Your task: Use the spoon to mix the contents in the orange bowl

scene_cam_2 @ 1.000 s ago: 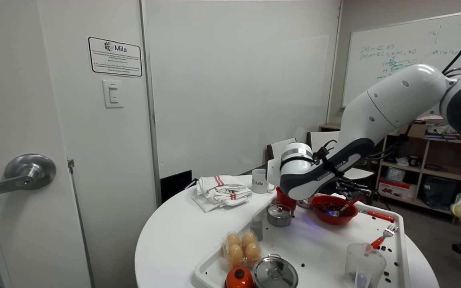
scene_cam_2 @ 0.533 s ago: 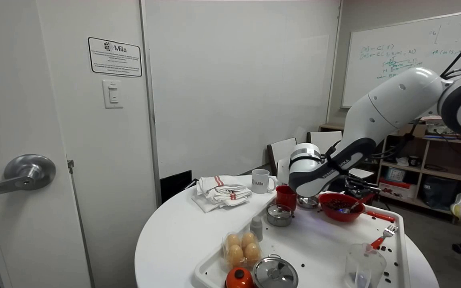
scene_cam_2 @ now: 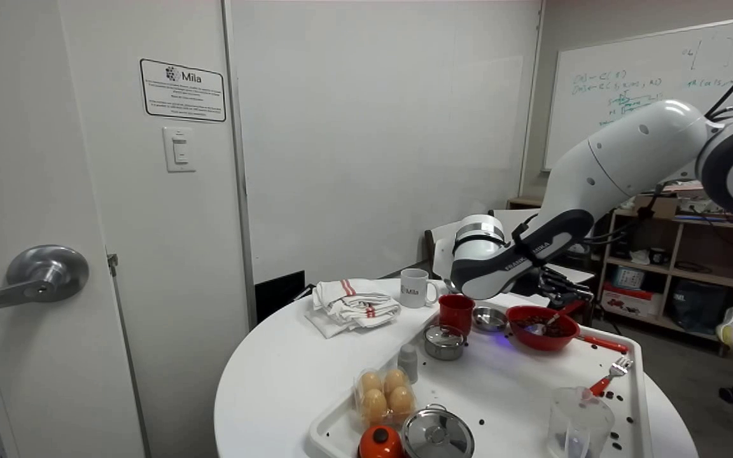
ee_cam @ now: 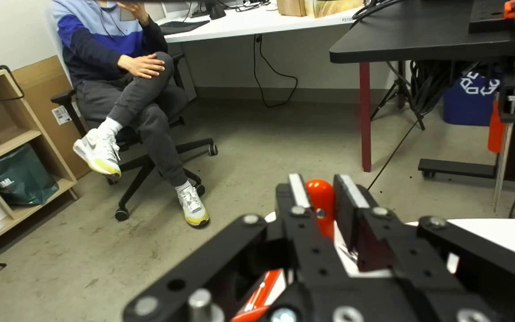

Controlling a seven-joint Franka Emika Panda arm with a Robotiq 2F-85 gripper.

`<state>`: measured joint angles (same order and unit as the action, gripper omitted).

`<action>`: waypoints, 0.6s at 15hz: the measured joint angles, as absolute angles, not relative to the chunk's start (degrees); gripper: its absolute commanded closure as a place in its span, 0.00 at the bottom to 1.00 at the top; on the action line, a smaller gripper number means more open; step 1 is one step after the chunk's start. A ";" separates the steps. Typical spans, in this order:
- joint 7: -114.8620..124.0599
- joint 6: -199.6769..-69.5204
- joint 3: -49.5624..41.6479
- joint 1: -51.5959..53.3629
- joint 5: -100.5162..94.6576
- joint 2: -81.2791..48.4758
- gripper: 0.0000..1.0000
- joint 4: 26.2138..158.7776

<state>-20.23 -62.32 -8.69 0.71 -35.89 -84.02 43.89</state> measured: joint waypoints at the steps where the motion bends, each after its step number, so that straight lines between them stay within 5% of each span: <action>1: -19.58 -62.32 -8.70 0.78 -35.89 -84.00 0.92 43.39; 9: -13.23 -59.51 -11.38 0.85 -36.00 -83.90 0.92 41.10</action>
<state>-13.23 -59.51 -11.38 0.85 -36.00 -83.90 41.10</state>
